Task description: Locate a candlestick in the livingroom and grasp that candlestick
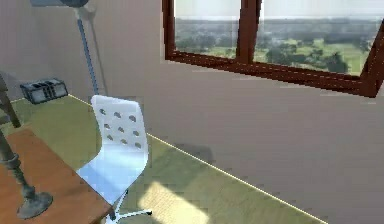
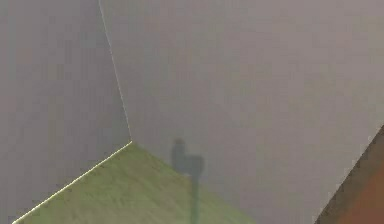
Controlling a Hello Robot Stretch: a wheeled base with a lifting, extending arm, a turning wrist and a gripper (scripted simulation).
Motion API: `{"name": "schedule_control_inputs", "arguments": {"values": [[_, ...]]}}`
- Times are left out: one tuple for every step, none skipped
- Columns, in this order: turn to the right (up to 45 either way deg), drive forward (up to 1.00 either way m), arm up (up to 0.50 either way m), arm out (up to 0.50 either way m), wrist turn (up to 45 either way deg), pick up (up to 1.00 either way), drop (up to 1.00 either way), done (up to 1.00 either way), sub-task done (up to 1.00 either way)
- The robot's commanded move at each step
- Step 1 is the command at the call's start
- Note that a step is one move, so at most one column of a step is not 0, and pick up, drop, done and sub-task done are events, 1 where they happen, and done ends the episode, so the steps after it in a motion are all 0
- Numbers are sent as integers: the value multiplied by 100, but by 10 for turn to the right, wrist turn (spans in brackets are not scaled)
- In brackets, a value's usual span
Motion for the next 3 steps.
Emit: {"name": "schedule_control_inputs", "arguments": {"values": [[-450, 0, 0, 0, 0, 0, 0, 0, 0], [-450, 0, 0, 0, 0, 0, 0, 0, 0], [-420, 0, 0, 0, 0, 0, 0, 0, 0]]}}
